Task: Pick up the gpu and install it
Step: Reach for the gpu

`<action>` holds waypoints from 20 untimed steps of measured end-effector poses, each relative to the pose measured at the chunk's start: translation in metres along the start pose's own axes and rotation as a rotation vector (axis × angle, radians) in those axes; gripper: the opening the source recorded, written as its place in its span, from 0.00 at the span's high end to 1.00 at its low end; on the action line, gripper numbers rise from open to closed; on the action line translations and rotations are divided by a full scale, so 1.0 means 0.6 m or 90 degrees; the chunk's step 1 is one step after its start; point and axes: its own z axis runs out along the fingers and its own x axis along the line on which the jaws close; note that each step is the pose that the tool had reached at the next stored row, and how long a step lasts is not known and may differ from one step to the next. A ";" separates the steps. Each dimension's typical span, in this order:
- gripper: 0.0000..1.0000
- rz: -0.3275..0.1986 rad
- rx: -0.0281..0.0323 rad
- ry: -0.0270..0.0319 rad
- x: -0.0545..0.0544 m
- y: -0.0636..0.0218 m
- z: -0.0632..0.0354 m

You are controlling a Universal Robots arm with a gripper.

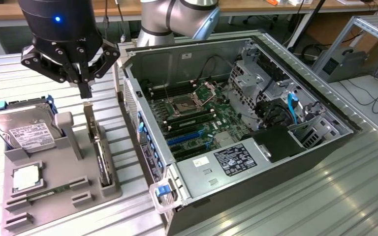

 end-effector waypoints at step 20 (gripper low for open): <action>0.89 0.000 0.0000 0.0000 0.002 -0.034 -0.001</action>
